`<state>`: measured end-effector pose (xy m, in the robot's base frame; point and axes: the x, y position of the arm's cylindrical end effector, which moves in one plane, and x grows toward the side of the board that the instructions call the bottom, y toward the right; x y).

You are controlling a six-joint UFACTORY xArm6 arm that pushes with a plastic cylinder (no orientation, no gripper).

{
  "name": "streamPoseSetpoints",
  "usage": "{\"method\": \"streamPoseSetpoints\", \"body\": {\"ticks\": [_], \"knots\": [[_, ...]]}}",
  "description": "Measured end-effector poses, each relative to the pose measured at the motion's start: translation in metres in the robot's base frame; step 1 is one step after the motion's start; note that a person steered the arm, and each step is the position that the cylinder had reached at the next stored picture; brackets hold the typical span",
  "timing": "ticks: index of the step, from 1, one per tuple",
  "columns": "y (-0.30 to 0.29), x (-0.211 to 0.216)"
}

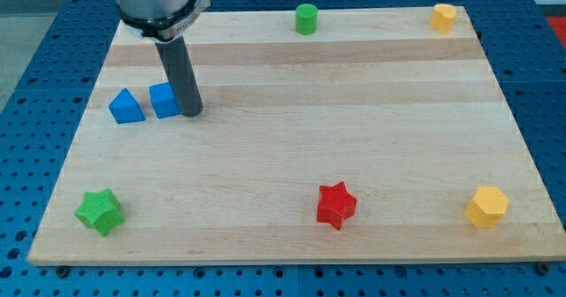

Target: Slide the blue triangle into the left side of the blue cube

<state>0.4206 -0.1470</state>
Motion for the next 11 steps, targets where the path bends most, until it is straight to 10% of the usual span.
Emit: {"method": "streamPoseSetpoints", "body": {"ticks": [4, 11], "knots": [[-0.111, 0.034], [-0.105, 0.007]]}}
